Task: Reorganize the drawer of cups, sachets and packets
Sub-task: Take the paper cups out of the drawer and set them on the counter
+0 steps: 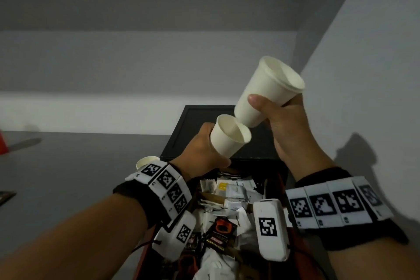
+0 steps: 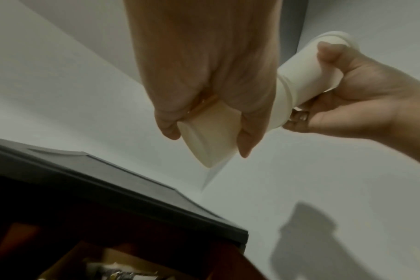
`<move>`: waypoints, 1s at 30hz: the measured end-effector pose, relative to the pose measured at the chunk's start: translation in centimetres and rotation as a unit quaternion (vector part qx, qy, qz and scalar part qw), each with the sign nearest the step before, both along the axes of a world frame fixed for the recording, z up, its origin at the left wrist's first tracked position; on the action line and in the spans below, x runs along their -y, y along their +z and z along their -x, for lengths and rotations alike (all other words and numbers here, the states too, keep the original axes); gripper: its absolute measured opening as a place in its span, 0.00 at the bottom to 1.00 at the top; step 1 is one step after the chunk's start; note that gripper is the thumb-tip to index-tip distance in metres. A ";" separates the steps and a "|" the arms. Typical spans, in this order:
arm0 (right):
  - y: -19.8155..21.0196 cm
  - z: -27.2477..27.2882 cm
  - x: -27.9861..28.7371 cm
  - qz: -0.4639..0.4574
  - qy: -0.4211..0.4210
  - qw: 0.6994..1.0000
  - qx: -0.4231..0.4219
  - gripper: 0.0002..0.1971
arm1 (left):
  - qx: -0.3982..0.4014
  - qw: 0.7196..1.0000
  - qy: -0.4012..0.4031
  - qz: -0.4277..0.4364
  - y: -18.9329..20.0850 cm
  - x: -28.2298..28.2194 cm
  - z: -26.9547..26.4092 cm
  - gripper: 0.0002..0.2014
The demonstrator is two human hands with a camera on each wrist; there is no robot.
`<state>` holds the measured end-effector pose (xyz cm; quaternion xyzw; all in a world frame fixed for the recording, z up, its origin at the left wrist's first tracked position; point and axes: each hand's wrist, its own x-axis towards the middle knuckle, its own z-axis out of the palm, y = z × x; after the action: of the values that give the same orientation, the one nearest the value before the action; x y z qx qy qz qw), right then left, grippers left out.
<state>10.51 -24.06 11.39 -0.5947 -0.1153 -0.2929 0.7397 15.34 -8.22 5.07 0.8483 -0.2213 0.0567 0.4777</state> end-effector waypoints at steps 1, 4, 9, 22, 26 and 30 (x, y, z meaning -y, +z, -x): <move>0.0 -0.4 -0.7 0.019 0.006 1.000 -0.010 0.44 | 0.007 1.000 0.000 0.020 0.4 0.0 0.1 0.37; -0.6 -1.2 -2.4 0.121 0.045 0.990 -0.062 0.47 | 0.027 0.996 -0.003 0.084 1.1 -0.3 0.0 0.39; -2.0 -1.2 -3.3 0.209 0.140 0.959 -0.129 0.59 | 0.047 0.982 -0.059 0.171 1.3 -2.6 0.3 0.42; -12.2 -2.0 -0.8 0.157 0.001 0.847 -0.509 0.26 | 0.040 0.971 0.074 0.224 0.3 -16.9 -0.3 0.27; -16.0 -3.7 0.4 0.168 -0.008 0.811 -0.560 0.29 | 0.036 0.959 0.185 0.213 -3.1 -22.1 -2.1 0.34; -19.6 -6.3 1.9 0.166 -0.012 0.794 -0.585 0.33 | -0.037 0.946 0.257 0.193 -8.3 -25.8 -3.7 0.38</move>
<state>16.76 -25.93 -8.17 -0.7679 0.2995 0.1255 0.5522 19.07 17.60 -3.22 0.7694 0.0371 0.1879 0.6094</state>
